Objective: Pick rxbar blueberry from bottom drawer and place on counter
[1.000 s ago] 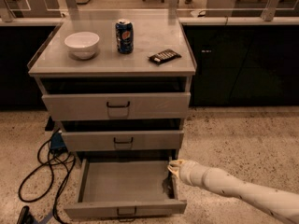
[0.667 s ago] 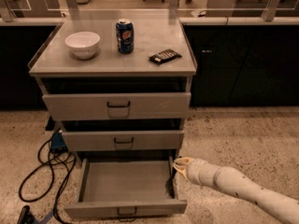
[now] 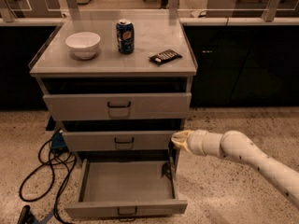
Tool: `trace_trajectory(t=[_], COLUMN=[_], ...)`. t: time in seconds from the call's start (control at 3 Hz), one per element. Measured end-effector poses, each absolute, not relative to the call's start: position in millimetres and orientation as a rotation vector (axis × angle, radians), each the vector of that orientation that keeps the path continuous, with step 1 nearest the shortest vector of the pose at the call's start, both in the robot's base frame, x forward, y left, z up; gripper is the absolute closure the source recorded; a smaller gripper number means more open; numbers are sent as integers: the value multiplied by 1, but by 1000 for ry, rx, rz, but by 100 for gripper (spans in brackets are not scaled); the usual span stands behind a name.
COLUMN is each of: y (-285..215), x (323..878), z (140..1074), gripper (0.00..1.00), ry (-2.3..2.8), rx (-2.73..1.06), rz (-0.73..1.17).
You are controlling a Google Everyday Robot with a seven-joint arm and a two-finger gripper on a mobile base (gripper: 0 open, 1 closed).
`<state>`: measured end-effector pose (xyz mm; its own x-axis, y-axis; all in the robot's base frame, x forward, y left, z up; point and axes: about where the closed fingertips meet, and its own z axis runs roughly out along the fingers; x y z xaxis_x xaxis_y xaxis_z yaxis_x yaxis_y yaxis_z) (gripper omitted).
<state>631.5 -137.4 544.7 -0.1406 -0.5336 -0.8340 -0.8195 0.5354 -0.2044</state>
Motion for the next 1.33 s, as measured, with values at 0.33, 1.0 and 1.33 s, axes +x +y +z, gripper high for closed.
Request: trace_trajectory(t=[0.33, 1.0, 1.33], y=[-135, -134, -101], x=[663, 632, 628], z=[591, 650, 743], gripper=[100, 100, 100], ry=[1784, 1736, 1577], rx=[-1164, -1163, -1250], rz=[405, 372, 352])
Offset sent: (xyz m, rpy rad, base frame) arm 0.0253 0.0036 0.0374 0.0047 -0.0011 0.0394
